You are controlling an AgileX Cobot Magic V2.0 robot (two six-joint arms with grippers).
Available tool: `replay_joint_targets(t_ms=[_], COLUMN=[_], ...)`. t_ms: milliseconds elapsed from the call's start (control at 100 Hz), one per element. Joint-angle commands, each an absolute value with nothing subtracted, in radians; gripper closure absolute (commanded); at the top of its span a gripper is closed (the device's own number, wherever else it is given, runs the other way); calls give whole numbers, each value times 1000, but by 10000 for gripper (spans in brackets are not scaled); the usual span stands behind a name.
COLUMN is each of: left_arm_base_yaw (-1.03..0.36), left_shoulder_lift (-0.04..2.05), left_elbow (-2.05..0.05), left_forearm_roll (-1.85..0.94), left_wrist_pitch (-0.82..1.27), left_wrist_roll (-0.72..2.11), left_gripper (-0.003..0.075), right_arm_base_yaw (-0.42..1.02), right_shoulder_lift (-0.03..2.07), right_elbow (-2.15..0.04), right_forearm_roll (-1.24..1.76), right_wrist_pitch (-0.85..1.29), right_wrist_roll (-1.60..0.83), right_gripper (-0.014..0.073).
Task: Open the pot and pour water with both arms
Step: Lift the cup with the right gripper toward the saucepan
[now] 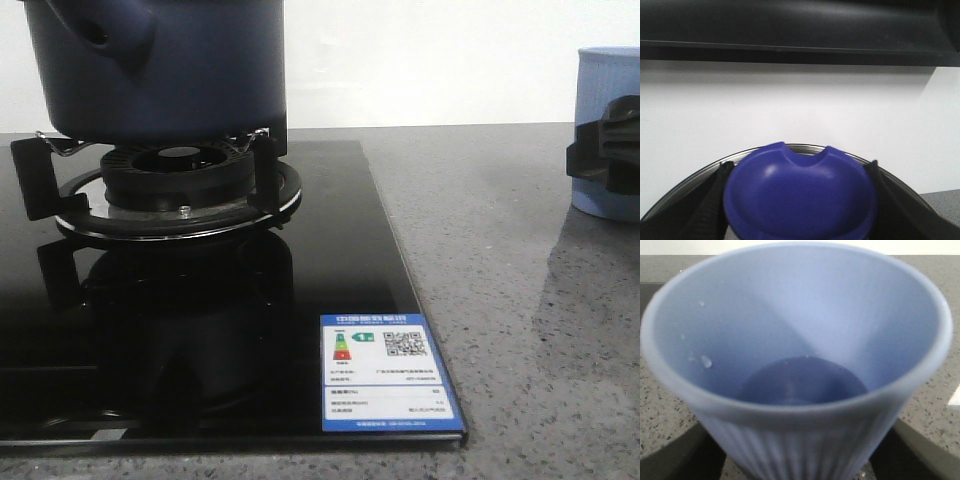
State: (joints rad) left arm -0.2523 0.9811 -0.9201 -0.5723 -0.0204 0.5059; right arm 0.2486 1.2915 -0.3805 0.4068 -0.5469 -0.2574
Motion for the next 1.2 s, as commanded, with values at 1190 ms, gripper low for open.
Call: replay_joint_targets(t_ms=[1190], left_arm_base_yaw=[-248], left_shoulder_lift=[962], left_elbow=[-958], left_forearm_roll=[-563], left_wrist_pitch=[-115], left_wrist_roll=[505], left_gripper=[348], right_arm_base_yaw=[454], right_shoulder_lift=[1232], right_elbow=[-1133], right_forearm_roll=[-177], right_wrist_pitch=[177], right_wrist_roll=[-262], right_gripper=[238])
